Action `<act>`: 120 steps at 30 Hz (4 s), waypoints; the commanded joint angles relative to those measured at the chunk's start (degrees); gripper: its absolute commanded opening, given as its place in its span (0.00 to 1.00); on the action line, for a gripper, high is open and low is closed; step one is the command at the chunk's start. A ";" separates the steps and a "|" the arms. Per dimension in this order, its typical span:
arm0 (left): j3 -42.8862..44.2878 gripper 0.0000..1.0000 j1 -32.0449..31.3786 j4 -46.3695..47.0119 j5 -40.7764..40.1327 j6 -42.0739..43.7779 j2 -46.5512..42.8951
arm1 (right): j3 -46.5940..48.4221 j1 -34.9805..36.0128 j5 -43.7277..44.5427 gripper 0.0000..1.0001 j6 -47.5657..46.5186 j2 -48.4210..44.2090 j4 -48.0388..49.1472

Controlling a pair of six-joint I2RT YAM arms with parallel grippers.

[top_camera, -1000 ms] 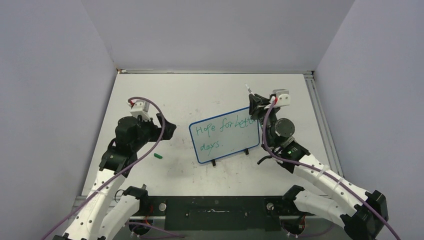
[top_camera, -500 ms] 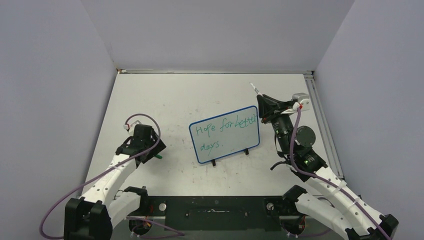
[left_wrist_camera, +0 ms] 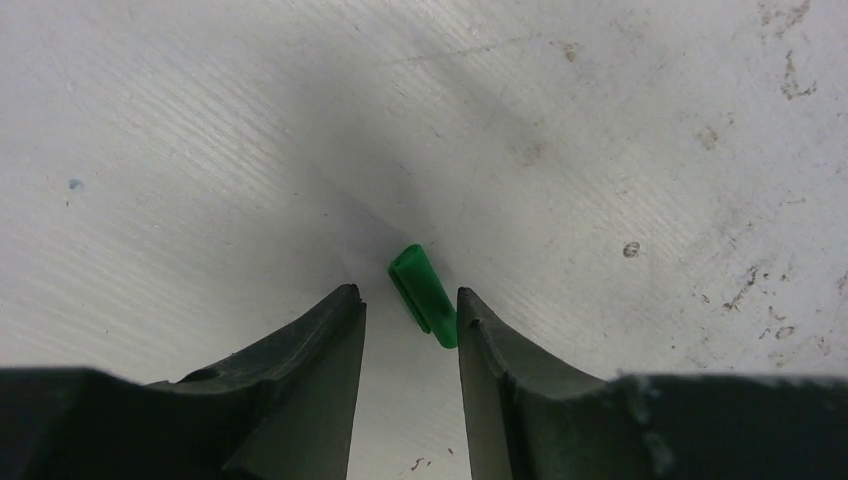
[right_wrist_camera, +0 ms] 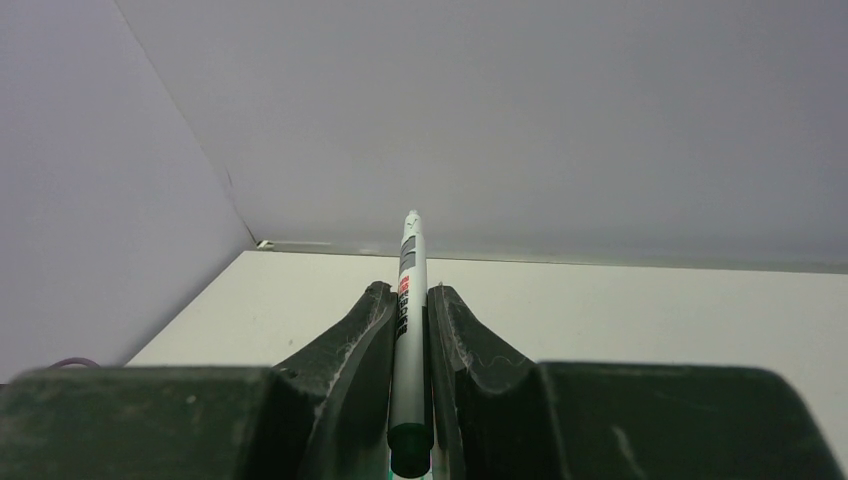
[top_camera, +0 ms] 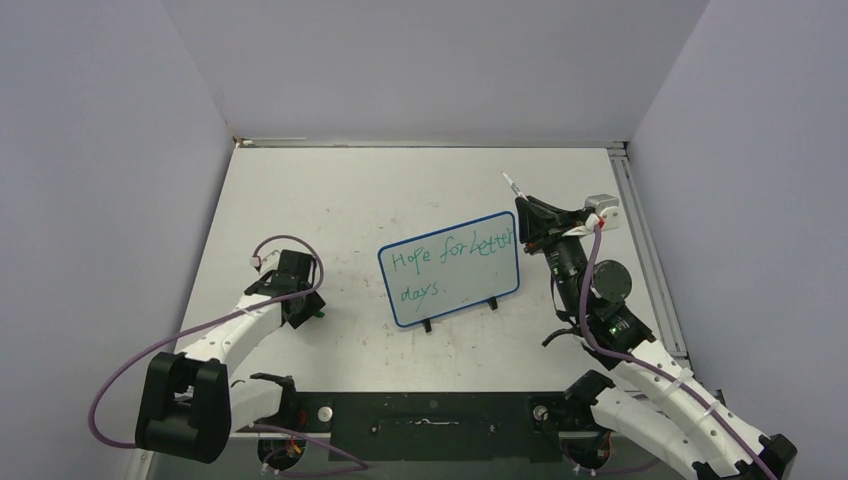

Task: Write a sentence on the whiteboard
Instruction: Close the whiteboard marker at the center of the board.

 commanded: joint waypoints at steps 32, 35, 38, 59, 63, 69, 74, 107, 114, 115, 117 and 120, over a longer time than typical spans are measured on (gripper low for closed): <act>0.66 0.00 0.37 7.50 13.08 -20.16 -25.17 | -4.45 12.46 -20.69 0.05 0.92 3.65 11.93; -0.28 0.00 0.37 10.65 15.45 -26.44 -27.64 | -6.12 22.86 -11.41 0.05 -2.08 5.91 14.75; -1.60 0.00 0.21 13.35 18.02 -31.26 -29.82 | -7.29 31.43 -2.73 0.05 -5.92 10.08 18.16; -6.97 0.00 -0.33 15.75 22.69 -40.98 -37.53 | -3.59 44.29 14.23 0.05 -12.87 35.84 32.94; -7.67 0.00 -0.42 16.81 23.76 -41.32 -37.20 | -2.28 44.23 14.51 0.05 -14.55 37.49 33.82; -8.35 0.00 -1.12 17.75 24.10 -41.83 -37.01 | -0.93 44.30 14.63 0.05 -15.48 39.75 34.36; -8.64 0.00 -1.34 18.64 24.55 -42.29 -36.65 | -0.56 44.23 15.14 0.05 -15.52 40.86 34.59; -9.01 0.00 -6.59 20.61 21.79 -44.20 -35.67 | 0.18 44.13 17.96 0.05 -16.43 43.79 35.75; -8.43 0.00 -8.03 20.80 20.76 -44.47 -35.52 | 0.71 43.78 19.51 0.05 -16.86 45.64 36.51; -8.34 0.00 -8.19 20.74 20.62 -44.47 -35.59 | 0.71 43.73 20.09 0.05 -17.21 46.05 37.29; -8.35 0.00 -8.61 20.84 20.42 -44.58 -35.56 | 0.78 43.69 20.85 0.05 -18.16 47.12 39.07; -8.17 0.00 -9.47 21.32 19.96 -44.82 -35.39 | 1.12 43.63 21.19 0.05 -19.34 48.92 41.77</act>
